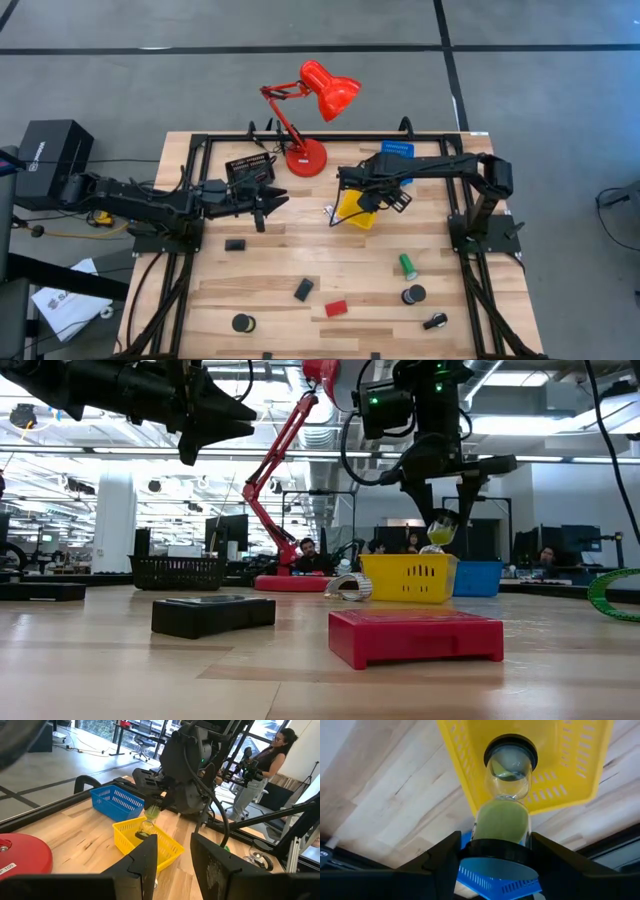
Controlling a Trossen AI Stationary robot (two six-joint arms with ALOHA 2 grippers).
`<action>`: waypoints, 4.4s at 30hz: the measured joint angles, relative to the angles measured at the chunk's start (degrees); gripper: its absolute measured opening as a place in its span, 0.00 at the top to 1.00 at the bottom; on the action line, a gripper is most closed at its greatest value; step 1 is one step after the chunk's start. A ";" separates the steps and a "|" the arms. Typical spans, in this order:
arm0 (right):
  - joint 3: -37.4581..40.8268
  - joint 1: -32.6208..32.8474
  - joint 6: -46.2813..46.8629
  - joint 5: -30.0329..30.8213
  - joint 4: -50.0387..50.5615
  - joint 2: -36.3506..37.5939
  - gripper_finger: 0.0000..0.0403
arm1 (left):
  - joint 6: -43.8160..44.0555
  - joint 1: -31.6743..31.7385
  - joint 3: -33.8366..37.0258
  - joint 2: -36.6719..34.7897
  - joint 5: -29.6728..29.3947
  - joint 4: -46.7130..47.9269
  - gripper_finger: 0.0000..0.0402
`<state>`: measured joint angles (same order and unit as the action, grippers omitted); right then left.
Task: Pick & Place Office items
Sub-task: Put the light green hourglass into the yellow bin, then put the green wrist watch into the black bin
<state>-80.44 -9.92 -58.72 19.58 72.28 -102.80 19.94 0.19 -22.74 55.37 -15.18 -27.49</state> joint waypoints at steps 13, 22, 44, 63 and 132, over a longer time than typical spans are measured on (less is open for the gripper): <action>-2.88 1.30 -1.25 7.53 6.23 -9.77 0.47 | 0.02 -0.21 0.00 -0.02 0.01 -0.12 0.72; -5.22 2.56 -3.03 7.28 6.66 -9.60 0.50 | 0.02 -0.22 0.00 -0.02 0.01 -0.07 0.72; -5.22 5.05 -0.03 7.66 4.39 -9.99 0.34 | 0.02 -0.20 0.00 -0.02 0.02 -0.04 0.72; -5.25 6.66 31.07 7.73 15.81 -8.42 0.33 | 0.02 -0.22 0.00 -0.02 0.02 0.00 0.72; 21.14 36.57 131.49 -21.14 -11.95 0.66 0.33 | 3.52 -0.25 0.00 -0.02 4.27 -0.17 0.72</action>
<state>-59.30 26.65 72.77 -1.56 60.33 -102.14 23.46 -0.07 -22.74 55.35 -10.91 -27.66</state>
